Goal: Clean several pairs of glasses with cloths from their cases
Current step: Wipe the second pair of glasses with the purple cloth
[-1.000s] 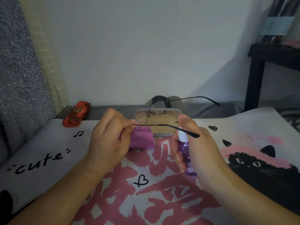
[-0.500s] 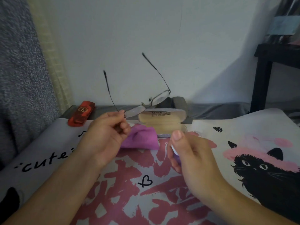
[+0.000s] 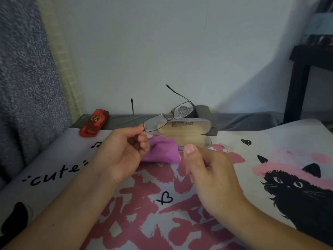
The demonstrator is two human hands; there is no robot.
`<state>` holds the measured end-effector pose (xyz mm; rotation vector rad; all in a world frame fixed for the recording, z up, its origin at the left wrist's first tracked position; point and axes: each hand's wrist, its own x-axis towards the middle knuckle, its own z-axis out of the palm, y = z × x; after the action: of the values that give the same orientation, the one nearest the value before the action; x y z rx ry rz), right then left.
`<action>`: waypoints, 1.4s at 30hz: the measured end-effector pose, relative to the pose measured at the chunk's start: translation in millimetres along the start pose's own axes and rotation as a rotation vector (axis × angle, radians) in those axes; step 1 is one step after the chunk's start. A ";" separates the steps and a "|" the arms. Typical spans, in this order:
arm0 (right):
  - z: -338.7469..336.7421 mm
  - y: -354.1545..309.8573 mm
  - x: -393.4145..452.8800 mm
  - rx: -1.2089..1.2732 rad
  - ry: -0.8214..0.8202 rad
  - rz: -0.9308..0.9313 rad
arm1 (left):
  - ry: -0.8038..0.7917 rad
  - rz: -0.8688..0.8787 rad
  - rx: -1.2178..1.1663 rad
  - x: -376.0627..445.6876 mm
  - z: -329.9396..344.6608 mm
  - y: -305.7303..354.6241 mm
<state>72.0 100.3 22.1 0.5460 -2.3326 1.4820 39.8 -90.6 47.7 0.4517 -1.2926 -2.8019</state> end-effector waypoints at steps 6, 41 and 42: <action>-2.5 -1.6 -0.4 0.051 -0.004 0.023 | -0.002 0.004 -0.006 -0.1 -2.3 0.9; -120.0 109.2 73.3 0.193 0.379 0.479 | -0.364 0.244 0.560 -3.4 -5.9 -14.3; -119.7 109.6 72.7 0.176 0.390 0.480 | -0.363 0.258 0.570 -4.4 -4.9 -15.6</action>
<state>-36.4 241.3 18.4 -0.2751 -2.1148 1.8114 46.9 -83.4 34.1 -0.2288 -2.0556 -2.3372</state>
